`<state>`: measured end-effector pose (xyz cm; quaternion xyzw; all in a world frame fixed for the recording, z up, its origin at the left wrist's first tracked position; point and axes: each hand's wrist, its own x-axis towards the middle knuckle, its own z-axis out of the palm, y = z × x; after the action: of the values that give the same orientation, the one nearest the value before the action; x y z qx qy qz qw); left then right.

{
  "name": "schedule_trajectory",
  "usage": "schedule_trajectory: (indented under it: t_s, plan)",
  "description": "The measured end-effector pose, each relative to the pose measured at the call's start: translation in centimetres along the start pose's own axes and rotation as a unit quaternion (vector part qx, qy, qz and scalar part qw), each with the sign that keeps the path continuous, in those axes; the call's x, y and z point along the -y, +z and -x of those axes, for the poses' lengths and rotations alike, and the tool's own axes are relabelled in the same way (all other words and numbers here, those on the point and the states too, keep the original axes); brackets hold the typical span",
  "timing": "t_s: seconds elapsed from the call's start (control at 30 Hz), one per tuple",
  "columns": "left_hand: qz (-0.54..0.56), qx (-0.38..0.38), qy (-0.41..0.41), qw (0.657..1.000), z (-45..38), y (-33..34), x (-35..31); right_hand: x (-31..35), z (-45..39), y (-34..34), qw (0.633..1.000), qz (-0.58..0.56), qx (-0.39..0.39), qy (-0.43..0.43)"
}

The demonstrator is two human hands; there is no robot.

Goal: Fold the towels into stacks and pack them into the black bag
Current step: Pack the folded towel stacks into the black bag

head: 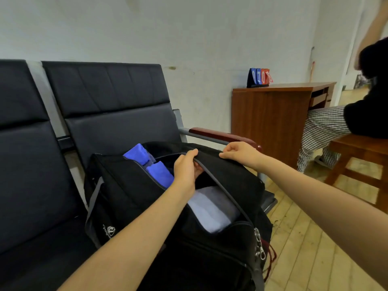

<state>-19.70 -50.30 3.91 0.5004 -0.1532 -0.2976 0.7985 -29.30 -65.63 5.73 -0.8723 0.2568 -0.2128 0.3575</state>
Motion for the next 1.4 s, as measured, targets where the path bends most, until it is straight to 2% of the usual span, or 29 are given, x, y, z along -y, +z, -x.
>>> schedule_trajectory:
  t_s: [0.07,0.1,0.17,0.23,0.33,0.37,0.4,0.47,0.5,0.53,0.63,0.77,0.87,0.9,0.93,0.97,1.03,1.07,1.2,1.33,1.4]
  plan:
    - [-0.156,-0.012,0.037,0.987,0.4,-1.6,-0.2,0.3,0.4,0.4,1.000,-0.010,0.016,0.006]
    - [-0.265,-0.012,0.072,0.962,0.5,-2.8,-0.1,0.4,0.6,0.7,1.000,-0.001,0.028,0.010]
    - [-0.445,0.005,0.152,0.882,0.6,-5.2,0.3,0.5,0.7,1.5,0.997,0.058,0.044,0.009]
    - [-0.558,0.051,0.186,0.807,1.1,-6.8,0.5,0.7,0.5,2.5,0.989,0.141,0.033,-0.004]
    - [-0.727,0.122,0.149,0.659,1.6,-7.8,1.1,1.5,0.1,3.7,0.984,0.177,0.024,-0.003]
    - [-0.751,0.130,0.134,0.634,1.6,-8.0,1.3,1.6,0.0,4.1,0.984,0.176,0.026,0.001]
    - [-0.749,0.128,0.123,0.638,1.5,-8.2,1.3,1.6,-0.2,4.4,0.984,0.178,0.022,0.002]
    - [-0.701,0.094,0.114,0.698,1.4,-8.6,1.4,1.5,-0.4,4.9,0.981,0.196,-0.009,-0.005]
    - [-0.682,0.061,0.119,0.719,1.3,-9.0,1.4,1.4,-0.5,5.1,0.978,0.207,-0.027,-0.007]
    - [-0.674,0.017,0.132,0.726,1.2,-9.5,1.5,1.3,-0.4,5.3,0.976,0.216,-0.040,-0.010]
    - [-0.689,-0.093,0.195,0.691,0.9,-11.2,1.6,1.3,-0.4,5.7,0.972,0.230,-0.047,-0.017]
    - [-0.704,-0.072,0.228,0.669,0.7,-11.1,1.6,1.8,-0.7,6.3,0.972,0.228,-0.048,-0.024]
    - [-0.701,-0.103,0.352,0.612,1.4,-10.2,1.9,2.5,-1.2,6.8,0.970,0.238,-0.047,-0.028]
    - [-0.704,-0.120,0.366,0.597,1.4,-10.1,1.8,2.7,-1.5,7.0,0.966,0.250,-0.050,-0.032]
    - [-0.712,-0.131,0.343,0.598,1.2,-10.3,1.6,2.9,-1.7,7.2,0.962,0.266,-0.056,-0.038]
    - [-0.719,-0.135,0.293,0.615,0.8,-10.7,1.5,3.2,-1.9,7.5,0.957,0.279,-0.066,-0.046]
    - [-0.731,-0.114,0.178,0.648,-0.1,-11.1,1.4,3.7,-2.5,8.3,0.955,0.279,-0.080,-0.066]
    - [-0.733,-0.098,0.151,0.656,-0.5,-11.2,1.5,4.0,-2.8,8.8,0.956,0.272,-0.078,-0.077]
    - [-0.697,-0.076,0.193,0.686,-0.8,-10.7,-0.4,5.1,-5.1,10.8,0.951,0.292,-0.052,-0.089]
    - [-0.636,-0.109,0.288,0.707,-3.0,-11.6,-3.7,5.9,-8.7,12.6,0.953,0.296,-0.025,-0.064]
    - [-0.633,-0.121,0.287,0.709,-4.9,-12.2,-4.5,6.2,-10.1,13.8,0.947,0.317,0.001,-0.061]
